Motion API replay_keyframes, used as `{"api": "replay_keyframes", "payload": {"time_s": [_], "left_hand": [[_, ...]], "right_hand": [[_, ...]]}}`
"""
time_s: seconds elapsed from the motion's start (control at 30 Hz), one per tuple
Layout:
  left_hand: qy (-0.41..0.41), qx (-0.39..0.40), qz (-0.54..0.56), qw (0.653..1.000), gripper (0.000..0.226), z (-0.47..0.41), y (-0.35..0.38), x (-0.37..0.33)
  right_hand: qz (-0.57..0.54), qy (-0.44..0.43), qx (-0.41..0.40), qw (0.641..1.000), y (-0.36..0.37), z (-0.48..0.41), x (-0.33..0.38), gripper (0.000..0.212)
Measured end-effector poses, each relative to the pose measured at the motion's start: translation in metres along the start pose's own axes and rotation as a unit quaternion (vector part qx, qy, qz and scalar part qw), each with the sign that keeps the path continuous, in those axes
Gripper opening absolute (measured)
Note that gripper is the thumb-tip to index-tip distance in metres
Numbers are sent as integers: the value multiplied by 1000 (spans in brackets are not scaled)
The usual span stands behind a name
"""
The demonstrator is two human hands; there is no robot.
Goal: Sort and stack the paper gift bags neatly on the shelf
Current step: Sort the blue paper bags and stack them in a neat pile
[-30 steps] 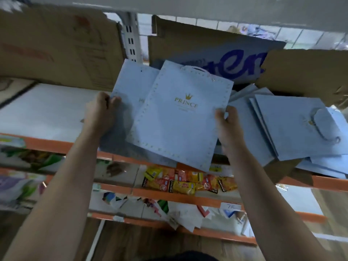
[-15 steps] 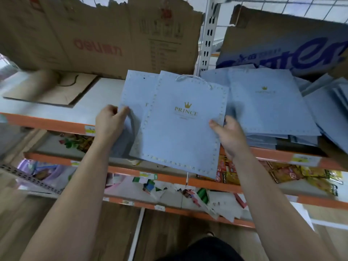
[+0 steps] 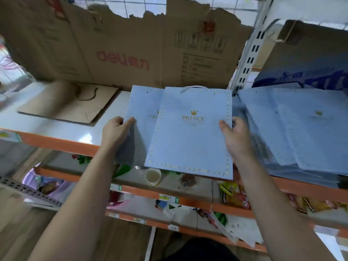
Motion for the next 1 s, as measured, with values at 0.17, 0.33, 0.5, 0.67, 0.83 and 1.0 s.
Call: {"api": "replay_keyframes", "payload": {"time_s": [0.17,0.33,0.5,0.67,0.83,1.0], "left_hand": [[-7,-10,-46,999,44,-39,-7,14],[19,10,-114,993,40,-69,-8,21],[92,26,-196,976,47,-103,0,13],[93,60,-226,968,49,-129,5,14],[93,108,-274,951,53,-144,16,12],[107,130,-337,926,57,-142,28,8]], "right_hand": [[27,20,11,999,30,-14,4,18],[72,20,10,997,45,-19,5,17],[116,49,1,992,64,-18,-5,30],[114,88,-16,989,78,-6,-10,30],[97,109,-27,989,91,8,-12,29],[85,114,-42,989,94,15,-10,24]]}}
Point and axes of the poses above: each hand's wrist, its own z-axis away from the middle knuckle, its own y-axis out of the palm, x = y × z, the point moved 9 cm from there along -z, towards the middle knuckle, and after that the axes turned 11 degrees about z, right-handed, at the moved point
